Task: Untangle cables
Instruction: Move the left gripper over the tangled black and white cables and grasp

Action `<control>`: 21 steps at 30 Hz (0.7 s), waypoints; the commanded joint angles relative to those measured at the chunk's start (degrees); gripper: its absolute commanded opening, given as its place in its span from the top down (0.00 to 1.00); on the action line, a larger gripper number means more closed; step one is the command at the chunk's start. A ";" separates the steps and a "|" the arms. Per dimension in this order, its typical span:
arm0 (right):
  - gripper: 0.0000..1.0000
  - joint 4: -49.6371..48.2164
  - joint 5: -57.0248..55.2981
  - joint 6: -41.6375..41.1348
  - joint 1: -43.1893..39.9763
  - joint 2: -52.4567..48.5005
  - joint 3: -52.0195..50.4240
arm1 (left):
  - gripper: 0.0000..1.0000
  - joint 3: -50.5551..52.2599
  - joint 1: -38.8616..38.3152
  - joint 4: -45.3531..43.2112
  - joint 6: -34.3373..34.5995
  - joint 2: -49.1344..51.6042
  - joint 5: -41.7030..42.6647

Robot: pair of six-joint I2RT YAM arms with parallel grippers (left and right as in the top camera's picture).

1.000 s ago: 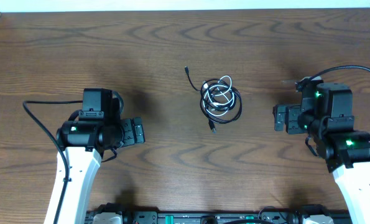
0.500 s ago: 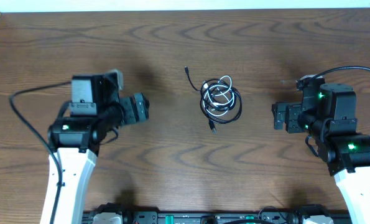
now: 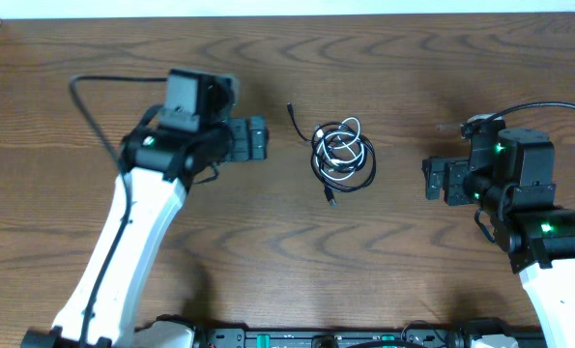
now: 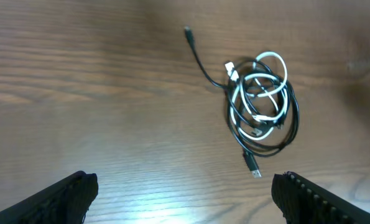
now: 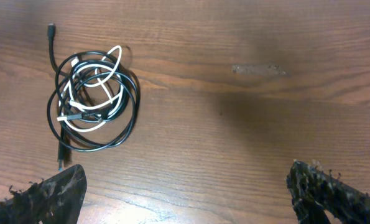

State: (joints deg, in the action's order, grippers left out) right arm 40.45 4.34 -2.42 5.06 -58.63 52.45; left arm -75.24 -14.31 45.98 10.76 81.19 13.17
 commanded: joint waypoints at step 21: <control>0.01 0.28 0.37 -0.79 0.20 0.50 1.16 | 0.07 -5.90 -12.98 -17.70 4.63 28.46 -0.83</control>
State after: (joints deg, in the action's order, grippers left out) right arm 40.69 4.34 -2.44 5.06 -58.63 52.45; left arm -80.20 -25.74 29.52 14.39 107.00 13.15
